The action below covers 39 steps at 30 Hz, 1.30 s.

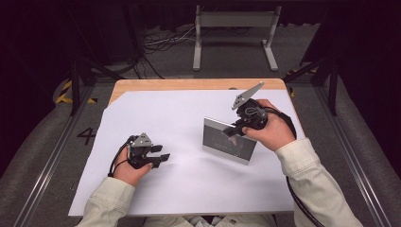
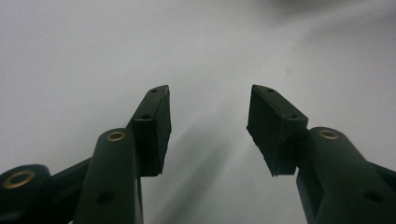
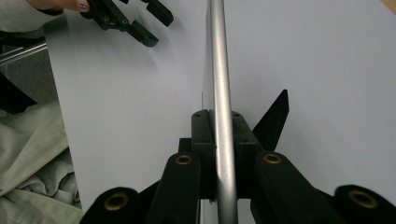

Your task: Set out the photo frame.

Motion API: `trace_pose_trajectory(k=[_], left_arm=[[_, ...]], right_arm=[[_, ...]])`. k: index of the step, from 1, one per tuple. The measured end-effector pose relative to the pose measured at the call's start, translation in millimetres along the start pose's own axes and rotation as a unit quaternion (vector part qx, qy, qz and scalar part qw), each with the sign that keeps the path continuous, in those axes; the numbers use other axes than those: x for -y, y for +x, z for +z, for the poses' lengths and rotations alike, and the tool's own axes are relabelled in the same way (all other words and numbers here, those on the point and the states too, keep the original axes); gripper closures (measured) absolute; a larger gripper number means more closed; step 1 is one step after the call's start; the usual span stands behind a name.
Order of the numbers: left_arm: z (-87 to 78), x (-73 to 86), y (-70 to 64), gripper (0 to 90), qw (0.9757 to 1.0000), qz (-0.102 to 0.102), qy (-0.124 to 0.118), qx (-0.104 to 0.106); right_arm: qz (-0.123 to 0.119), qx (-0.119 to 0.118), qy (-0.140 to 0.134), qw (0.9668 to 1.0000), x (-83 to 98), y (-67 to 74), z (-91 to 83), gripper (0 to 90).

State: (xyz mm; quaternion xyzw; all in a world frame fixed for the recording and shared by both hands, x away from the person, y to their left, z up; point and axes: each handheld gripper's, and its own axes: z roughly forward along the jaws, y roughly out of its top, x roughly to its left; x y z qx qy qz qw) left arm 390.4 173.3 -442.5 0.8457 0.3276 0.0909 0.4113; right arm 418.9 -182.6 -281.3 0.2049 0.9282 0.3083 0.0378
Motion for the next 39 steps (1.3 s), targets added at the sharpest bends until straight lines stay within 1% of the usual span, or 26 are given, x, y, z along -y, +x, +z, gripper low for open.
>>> trace_pose_trajectory(k=[2, 5, 6, 7, 11, 12, 15, 17, 19, 20, 21, 23, 27, 28, 30, 32, 35, 37, 39], left_arm=[[0.2, 0.2, -0.7, 50.1, 1.0000, -0.002, 0.000, 0.001], [0.1, 0.7, -0.9, 50.1, 1.0000, 0.000, 0.001, 0.001], [-0.6, 1.0, -0.3, 50.1, 1.0000, 0.005, 0.002, -0.003], [-1.0, 1.9, -1.1, 50.1, 1.0000, -0.003, 0.004, 0.001], [-3.3, 4.8, -0.7, 50.0, 1.0000, -0.006, 0.002, -0.003], [-4.6, 5.4, 0.0, 50.0, 1.0000, -0.002, 0.003, -0.008], [-6.6, 8.3, -0.2, 50.0, 0.9999, -0.010, 0.002, -0.005], [-8.4, 9.5, 0.6, 50.0, 0.9999, -0.011, 0.002, -0.007], [-9.4, 10.6, 0.5, 50.0, 0.9999, -0.014, 0.000, -0.009], [-9.9, 10.8, 1.2, 50.0, 0.9999, -0.010, 0.001, -0.009], [-10.2, 11.3, 0.6, 50.0, 0.9998, -0.015, 0.002, -0.010], [-10.3, 11.5, 0.8, 50.0, 0.9998, -0.014, -0.001, -0.012], [-10.5, 11.7, 0.2, 50.0, 0.9998, -0.015, 0.001, -0.010], [-10.5, 11.7, 0.2, 50.0, 0.9998, -0.015, 0.001, -0.010], [-10.7, 12.1, 0.6, 50.0, 0.9999, -0.013, 0.001, -0.010], [-11.1, 12.6, 1.0, 50.0, 0.9999, -0.011, 0.002, -0.010], [-11.5, 13.3, 0.2, 50.0, 0.9998, -0.017, 0.001, -0.010], [-11.6, 13.6, -0.1, 50.0, 0.9998, -0.019, 0.001, -0.011], [-11.9, 13.5, 0.4, 50.1, 0.9998, -0.016, 0.003, -0.012]], right_arm=[[-0.010, -0.006, 0.001, 0.9999, -1.9, -0.3, 2.1, 84.1], [-0.021, -0.015, 0.002, 0.9997, -4.4, -0.6, 4.8, 84.1], [-0.024, -0.020, 0.002, 0.9995, -5.5, -0.5, 5.9, 84.1], [-0.026, -0.022, 0.003, 0.9994, -6.4, -0.3, 6.7, 84.1], [-0.039, -0.032, 0.004, 0.9987, -11.1, -0.7, 11.2, 84.1], [-0.039, -0.033, 0.007, 0.9987, -12.0, -0.5, 11.9, 84.1], [-0.054, -0.041, 0.009, 0.9977, -16.2, -1.1, 16.9, 84.1], [-0.064, -0.045, 0.011, 0.9968, -18.4, -1.2, 19.3, 84.1], [-0.076, -0.052, 0.013, 0.9957, -20.6, -1.4, 22.0, 84.1], [-0.081, -0.058, 0.013, 0.9949, -21.8, -1.8, 23.8, 84.1], [-0.087, -0.060, 0.014, 0.9943, -22.7, -2.1, 25.1, 84.1], [-0.091, -0.065, 0.018, 0.9936, -24.0, -2.0, 27.6, 84.1], [-0.106, -0.080, 0.025, 0.9908, -25.7, -2.7, 33.0, 84.1], [-0.106, -0.080, 0.025, 0.9908, -25.7, -2.7, 33.0, 84.1], [-0.112, -0.082, 0.031, 0.9898, -26.5, -3.4, 35.9, 84.1], [-0.113, -0.087, 0.037, 0.9891, -27.1, -3.9, 38.1, 84.1], [-0.124, -0.098, 0.042, 0.9866, -27.4, -5.8, 42.3, 84.1], [-0.138, -0.101, 0.043, 0.9844, -27.3, -6.8, 44.4, 84.1], [-0.146, -0.104, 0.046, 0.9827, -26.7, -8.1, 46.0, 84.1]])
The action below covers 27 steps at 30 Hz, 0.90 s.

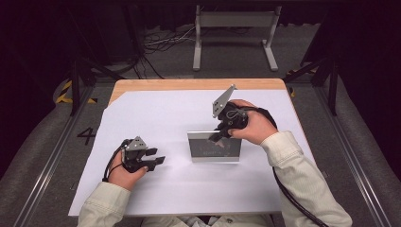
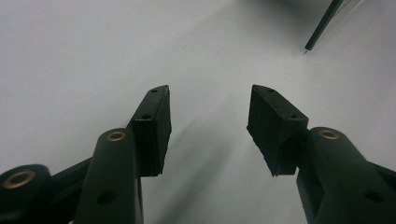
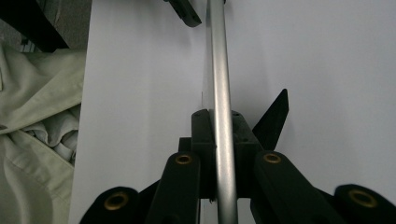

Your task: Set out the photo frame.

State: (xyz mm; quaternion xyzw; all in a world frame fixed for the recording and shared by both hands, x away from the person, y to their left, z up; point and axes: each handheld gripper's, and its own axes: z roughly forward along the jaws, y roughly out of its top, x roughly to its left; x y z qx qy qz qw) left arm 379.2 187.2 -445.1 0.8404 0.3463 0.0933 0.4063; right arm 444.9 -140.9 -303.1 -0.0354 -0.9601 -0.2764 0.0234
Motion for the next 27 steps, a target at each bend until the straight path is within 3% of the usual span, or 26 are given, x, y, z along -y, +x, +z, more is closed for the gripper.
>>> trace_pose_trajectory(k=[13, 27], left_arm=[[1.3, -0.2, 0.0, 50.1, 1.0000, 0.004, 0.001, -0.002], [3.0, -0.6, -0.3, 49.9, 1.0000, 0.003, 0.002, 0.005]], right_arm=[[0.002, -0.016, -0.014, 0.9998, 13.1, -10.8, 1.8, 84.1], [0.003, 0.001, -0.012, 0.9999, 16.4, -13.7, 1.6, 81.7]])
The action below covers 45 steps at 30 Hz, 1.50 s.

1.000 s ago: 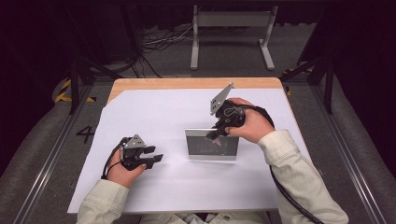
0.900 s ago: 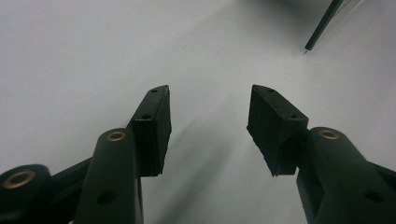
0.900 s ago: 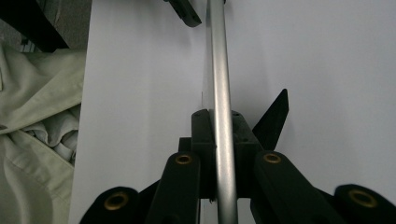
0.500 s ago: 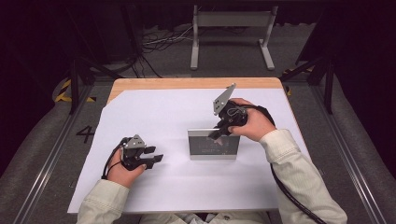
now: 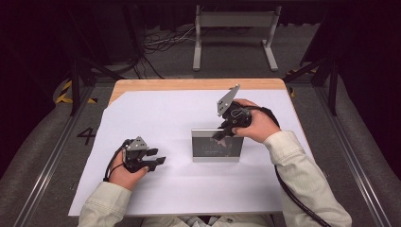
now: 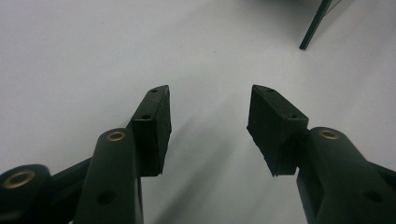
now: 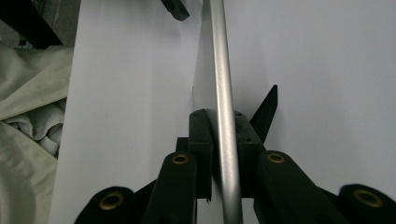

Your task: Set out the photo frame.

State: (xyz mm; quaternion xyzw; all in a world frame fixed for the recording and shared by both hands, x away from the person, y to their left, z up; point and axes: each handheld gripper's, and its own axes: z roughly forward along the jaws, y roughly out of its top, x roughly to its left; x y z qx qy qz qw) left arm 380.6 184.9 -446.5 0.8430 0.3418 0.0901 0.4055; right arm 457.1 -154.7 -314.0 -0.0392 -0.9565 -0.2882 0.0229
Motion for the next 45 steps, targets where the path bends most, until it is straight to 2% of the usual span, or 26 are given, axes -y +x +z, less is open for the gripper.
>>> trace_pose_trajectory(k=[6, 11, 17, 24, 30, 31, 32, 37, 39, 41, 45], left_arm=[[0.3, -0.8, -1.5, 49.7, 1.0000, 0.001, 0.000, 0.001], [0.6, -0.6, -1.3, 49.7, 1.0000, -0.001, 0.001, 0.001], [0.8, -1.2, -1.5, 49.6, 1.0000, 0.000, 0.001, 0.001], [1.1, -2.0, -1.3, 48.7, 1.0000, 0.003, 0.000, 0.004], [1.9, -3.0, -1.7, 47.2, 1.0000, -0.002, -0.002, 0.003], [2.0, -3.6, -0.8, 46.6, 1.0000, 0.005, -0.002, -0.003], [2.6, -3.6, -1.7, 45.5, 1.0000, -0.004, -0.004, 0.000], [3.7, -6.6, -0.1, 44.3, 1.0000, 0.005, -0.005, -0.001], [4.0, -7.7, -0.6, 44.3, 1.0000, 0.000, -0.008, 0.003], [4.2, -9.5, -0.4, 44.2, 0.9999, 0.006, -0.009, 0.002], [6.5, -12.1, -2.1, 43.9, 0.9999, 0.005, -0.011, 0.007]], right_arm=[[0.015, 0.026, -0.005, 0.9995, 1.9, -4.0, 1.9, 77.7], [0.014, 0.031, -0.010, 0.9994, 2.1, -3.5, 1.0, 75.2], [0.014, 0.043, -0.009, 0.9989, 1.5, -1.8, 0.3, 64.7], [0.025, 0.052, -0.034, 0.9978, 5.6, 0.5, -2.9, 52.5], [0.031, 0.056, -0.050, 0.9967, 10.3, 3.6, -11.3, 49.3], [0.032, 0.058, -0.050, 0.9965, 11.2, 4.6, -12.7, 48.9], [0.033, 0.059, -0.053, 0.9963, 12.6, 5.8, -14.6, 48.5], [0.034, 0.071, -0.060, 0.9951, 18.9, 11.2, -24.8, 47.1], [0.036, 0.079, -0.061, 0.9944, 22.0, 13.6, -29.2, 46.6], [0.039, 0.084, -0.064, 0.9936, 25.2, 16.6, -34.3, 46.0], [0.043, 0.096, -0.075, 0.9916, 32.3, 21.8, -45.1, 44.4]])
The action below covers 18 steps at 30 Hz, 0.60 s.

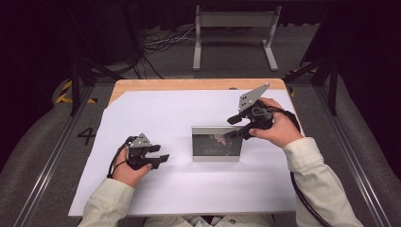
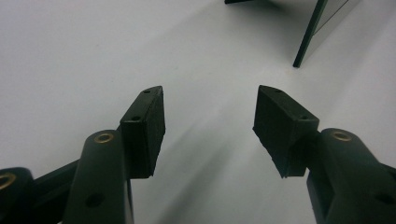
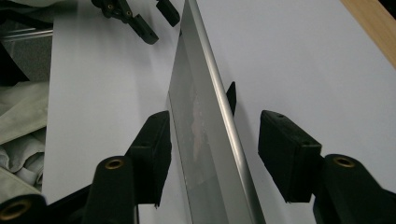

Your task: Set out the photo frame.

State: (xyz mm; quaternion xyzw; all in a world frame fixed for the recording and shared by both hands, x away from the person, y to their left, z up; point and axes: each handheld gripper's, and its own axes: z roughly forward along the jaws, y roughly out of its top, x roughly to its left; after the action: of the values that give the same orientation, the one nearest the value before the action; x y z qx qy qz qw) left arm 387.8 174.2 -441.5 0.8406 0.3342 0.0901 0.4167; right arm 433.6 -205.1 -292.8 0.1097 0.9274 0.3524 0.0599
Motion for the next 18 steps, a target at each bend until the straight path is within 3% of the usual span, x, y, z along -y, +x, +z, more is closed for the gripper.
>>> trace_pose_trajectory(k=[1, 3, 18], left_arm=[[0.4, -1.0, 1.0, 43.8, 1.0000, 0.008, 0.000, -0.001], [1.9, -1.6, -0.4, 43.6, 1.0000, -0.001, -0.001, 0.005], [3.0, -2.1, 1.7, 43.3, 1.0000, -0.002, -0.003, 0.000]], right_arm=[[0.004, 0.002, -0.004, 1.0000, 1.5, 0.8, -3.1, 43.7], [0.010, 0.010, -0.011, 0.9998, 4.8, 1.7, -8.6, 42.1], [0.033, 0.055, -0.032, 0.9974, 27.7, 6.4, -38.6, 37.1]])
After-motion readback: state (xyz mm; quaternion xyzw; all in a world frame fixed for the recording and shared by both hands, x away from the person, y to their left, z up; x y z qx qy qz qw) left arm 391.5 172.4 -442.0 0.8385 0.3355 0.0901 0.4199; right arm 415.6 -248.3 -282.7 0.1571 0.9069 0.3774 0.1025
